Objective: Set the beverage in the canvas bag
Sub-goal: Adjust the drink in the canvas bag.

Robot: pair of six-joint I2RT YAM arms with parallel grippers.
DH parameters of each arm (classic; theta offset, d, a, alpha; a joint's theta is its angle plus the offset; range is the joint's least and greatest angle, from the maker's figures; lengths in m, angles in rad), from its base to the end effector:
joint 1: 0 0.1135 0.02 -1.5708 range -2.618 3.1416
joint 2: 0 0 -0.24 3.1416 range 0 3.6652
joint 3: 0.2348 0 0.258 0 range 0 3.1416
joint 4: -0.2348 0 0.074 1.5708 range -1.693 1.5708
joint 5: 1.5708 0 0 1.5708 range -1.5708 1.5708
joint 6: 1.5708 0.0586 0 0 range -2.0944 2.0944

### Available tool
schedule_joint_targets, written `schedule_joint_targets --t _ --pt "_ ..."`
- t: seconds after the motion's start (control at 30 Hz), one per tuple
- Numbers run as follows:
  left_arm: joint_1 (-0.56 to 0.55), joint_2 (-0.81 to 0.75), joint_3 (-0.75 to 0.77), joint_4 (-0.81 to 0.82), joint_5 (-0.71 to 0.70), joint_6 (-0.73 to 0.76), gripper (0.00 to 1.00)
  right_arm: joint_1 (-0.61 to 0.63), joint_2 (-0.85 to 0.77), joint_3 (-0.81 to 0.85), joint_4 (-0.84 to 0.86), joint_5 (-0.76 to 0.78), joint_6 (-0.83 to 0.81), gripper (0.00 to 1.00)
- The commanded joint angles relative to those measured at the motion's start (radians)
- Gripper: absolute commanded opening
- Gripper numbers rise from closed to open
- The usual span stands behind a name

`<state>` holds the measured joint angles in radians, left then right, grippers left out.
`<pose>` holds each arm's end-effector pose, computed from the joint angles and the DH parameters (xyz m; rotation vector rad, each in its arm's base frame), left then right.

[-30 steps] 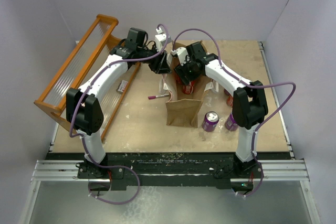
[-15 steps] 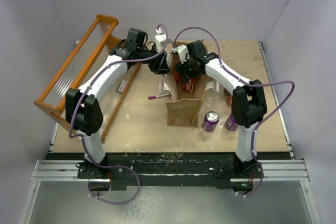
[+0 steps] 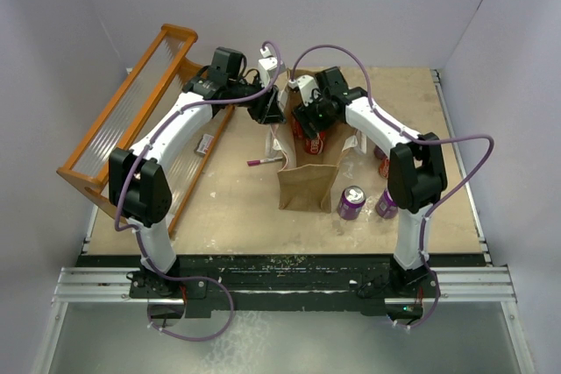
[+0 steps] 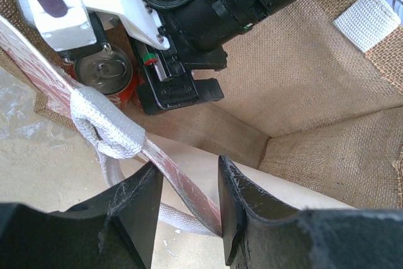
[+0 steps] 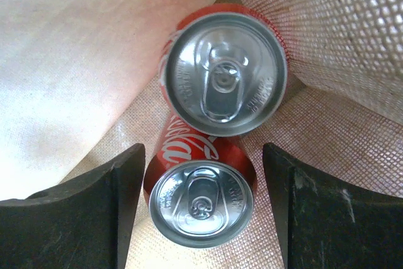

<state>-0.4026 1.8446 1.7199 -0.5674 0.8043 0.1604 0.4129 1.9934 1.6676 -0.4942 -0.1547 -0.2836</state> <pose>0.3787 -0.2072 0.2997 1.0156 1.9565 -1.0354 0.4226 0.1950 0.2125 -0.8846 2.2226 0.2458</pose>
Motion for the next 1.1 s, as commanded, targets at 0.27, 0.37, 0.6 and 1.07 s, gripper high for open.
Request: schedule_joint_targets --t 0.27,0.37,0.6,1.07 --pt "-0.013 -0.067 0.002 0.018 0.05 -0.015 0.43 -0.008 -0.121 0.019 0.016 -0.021 -0.055 0.83" --pt "-0.011 -0.067 0.003 0.026 0.049 -0.033 0.45 -0.008 -0.152 0.043 -0.003 -0.048 -0.055 0.83" --pt "-0.01 -0.075 0.007 0.053 0.036 -0.075 0.46 -0.01 -0.332 0.019 -0.023 -0.134 -0.032 0.81" --pt "-0.008 -0.089 0.022 0.096 0.006 -0.129 0.5 -0.231 -0.644 -0.124 -0.05 0.021 0.089 0.82"
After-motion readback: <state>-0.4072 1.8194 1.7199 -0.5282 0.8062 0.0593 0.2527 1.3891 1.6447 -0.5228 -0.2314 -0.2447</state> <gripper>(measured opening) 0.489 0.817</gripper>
